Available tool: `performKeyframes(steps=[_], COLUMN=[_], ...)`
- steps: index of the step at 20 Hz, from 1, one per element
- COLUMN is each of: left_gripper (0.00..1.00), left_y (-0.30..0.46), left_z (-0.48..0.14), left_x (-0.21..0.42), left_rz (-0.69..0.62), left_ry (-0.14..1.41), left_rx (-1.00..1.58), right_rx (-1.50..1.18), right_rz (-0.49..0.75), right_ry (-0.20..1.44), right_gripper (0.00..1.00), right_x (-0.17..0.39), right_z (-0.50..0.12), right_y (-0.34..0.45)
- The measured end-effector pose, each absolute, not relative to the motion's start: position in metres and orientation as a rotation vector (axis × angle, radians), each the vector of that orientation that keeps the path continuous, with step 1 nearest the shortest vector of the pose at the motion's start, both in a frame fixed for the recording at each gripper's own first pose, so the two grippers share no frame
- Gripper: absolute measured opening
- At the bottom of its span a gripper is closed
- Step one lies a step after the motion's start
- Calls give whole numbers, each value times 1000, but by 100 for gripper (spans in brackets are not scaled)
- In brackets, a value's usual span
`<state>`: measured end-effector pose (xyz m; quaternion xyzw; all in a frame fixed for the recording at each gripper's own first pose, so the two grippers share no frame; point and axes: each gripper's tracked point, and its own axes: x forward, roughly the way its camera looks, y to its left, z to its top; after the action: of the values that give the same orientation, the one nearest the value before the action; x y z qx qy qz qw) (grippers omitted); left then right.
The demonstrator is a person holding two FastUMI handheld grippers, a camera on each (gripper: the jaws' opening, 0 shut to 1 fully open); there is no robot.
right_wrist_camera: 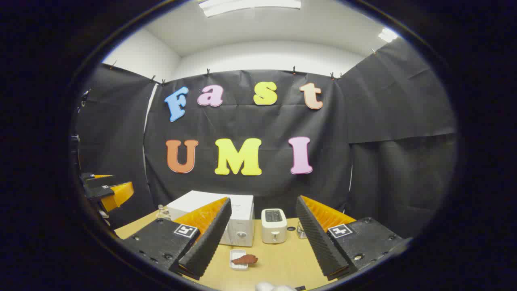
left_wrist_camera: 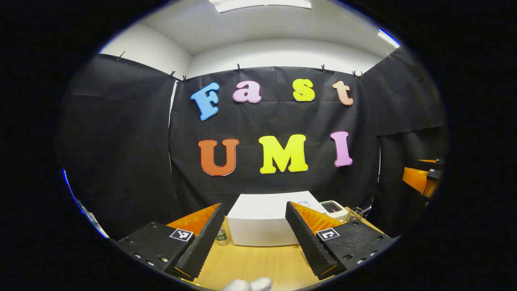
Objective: Open the microwave oven with the left hand, put the food in, and close the microwave oven.
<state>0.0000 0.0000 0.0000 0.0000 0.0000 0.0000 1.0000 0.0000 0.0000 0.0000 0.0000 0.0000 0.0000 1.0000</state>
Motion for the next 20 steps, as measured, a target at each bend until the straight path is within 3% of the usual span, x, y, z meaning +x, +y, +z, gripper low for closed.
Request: performKeyframes(steps=[17,18,20], left_gripper=[95,95,95], left_y=[5,6,2], left_z=[-15,-16,-24], left_x=[11,13,18], left_rz=[-4,-5,-16], left_ry=[9,8,8], left_rx=[23,24,17], right_rx=[-24,-25,-23], right_rz=[-18,-20,-25], right_ry=[-8,-11,-16], right_gripper=[100,95,100], right_x=[6,7,7], right_z=[-2,0,0], right_y=[2,3,2])
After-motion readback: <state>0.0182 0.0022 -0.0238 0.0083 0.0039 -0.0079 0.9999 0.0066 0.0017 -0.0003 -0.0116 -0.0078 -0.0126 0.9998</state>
